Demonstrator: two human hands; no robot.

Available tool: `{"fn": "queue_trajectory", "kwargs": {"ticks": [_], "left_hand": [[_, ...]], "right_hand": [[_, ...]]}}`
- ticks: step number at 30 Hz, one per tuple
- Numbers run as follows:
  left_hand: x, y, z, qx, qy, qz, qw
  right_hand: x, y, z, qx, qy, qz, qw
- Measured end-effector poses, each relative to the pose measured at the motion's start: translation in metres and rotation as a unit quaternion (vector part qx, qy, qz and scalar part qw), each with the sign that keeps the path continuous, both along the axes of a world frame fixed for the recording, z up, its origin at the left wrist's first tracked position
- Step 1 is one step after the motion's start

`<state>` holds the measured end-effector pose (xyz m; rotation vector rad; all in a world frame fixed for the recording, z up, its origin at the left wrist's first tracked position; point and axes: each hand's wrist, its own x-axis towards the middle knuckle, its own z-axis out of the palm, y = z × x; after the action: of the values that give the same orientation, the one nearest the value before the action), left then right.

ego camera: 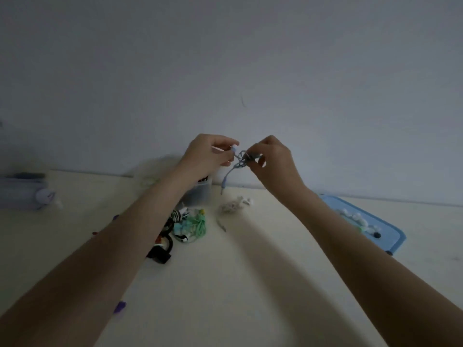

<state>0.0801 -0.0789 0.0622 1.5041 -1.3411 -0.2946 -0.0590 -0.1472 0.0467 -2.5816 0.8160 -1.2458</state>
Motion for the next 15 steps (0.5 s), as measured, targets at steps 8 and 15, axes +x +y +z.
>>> {"fn": "queue_trajectory", "kwargs": {"ticks": [8, 15], "left_hand": [[0.086, 0.035, 0.019, 0.038, -0.11, 0.158, 0.981], [0.12, 0.048, 0.0, 0.143, -0.146, 0.21, 0.956]], "right_hand": [[0.113, 0.023, 0.015, -0.014, 0.027, 0.035, 0.999], [0.154, 0.026, -0.003, 0.05, 0.14, 0.052, 0.988]]}}
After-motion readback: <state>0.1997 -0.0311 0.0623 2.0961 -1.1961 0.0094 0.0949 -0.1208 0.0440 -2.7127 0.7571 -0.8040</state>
